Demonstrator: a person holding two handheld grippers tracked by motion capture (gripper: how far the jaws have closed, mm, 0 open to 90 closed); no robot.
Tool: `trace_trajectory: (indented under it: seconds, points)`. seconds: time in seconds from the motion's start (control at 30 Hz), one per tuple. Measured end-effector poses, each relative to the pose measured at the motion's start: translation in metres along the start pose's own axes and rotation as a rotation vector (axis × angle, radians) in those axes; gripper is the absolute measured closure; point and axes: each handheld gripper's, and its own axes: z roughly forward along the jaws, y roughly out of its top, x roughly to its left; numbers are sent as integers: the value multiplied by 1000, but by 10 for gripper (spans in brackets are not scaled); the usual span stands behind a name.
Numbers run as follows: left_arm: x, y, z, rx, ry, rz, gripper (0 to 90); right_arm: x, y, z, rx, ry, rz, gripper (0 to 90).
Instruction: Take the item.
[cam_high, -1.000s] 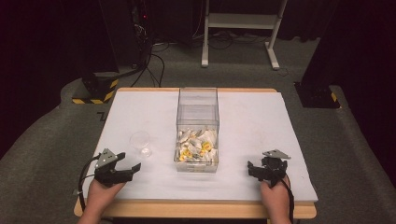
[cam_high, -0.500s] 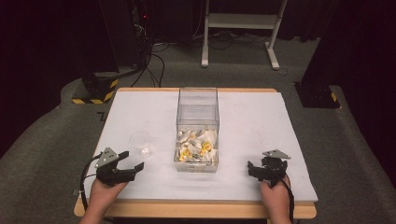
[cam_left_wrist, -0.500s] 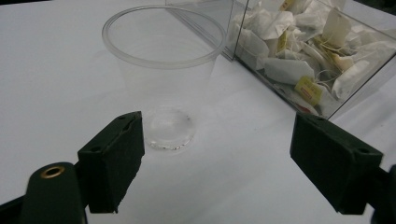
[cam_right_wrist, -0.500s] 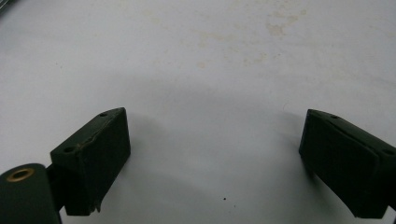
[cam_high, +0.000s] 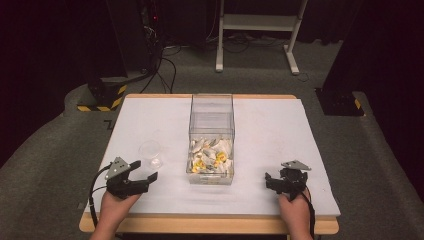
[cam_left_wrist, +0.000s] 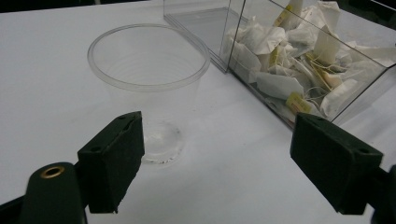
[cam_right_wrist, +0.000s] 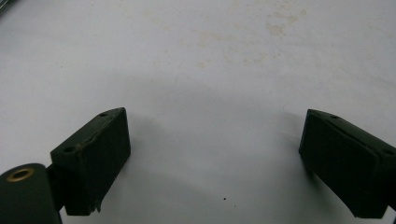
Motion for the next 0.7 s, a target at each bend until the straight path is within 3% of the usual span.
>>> trace_trajectory:
  seconds: [0.33, 0.4, 0.7]
  points:
    - [-7, 9, -1, -7, 18, 13, 184, 0, 0, 0, 1, 1, 1, 87]
    - [-9, 13, -1, -13, 13, -4, 185, 0, 0, 0, 0, 3, 2, 87]
    - [-13, 24, -1, -17, -15, 12, 189, 0, 0, 0, 0, 1, 1, 87]
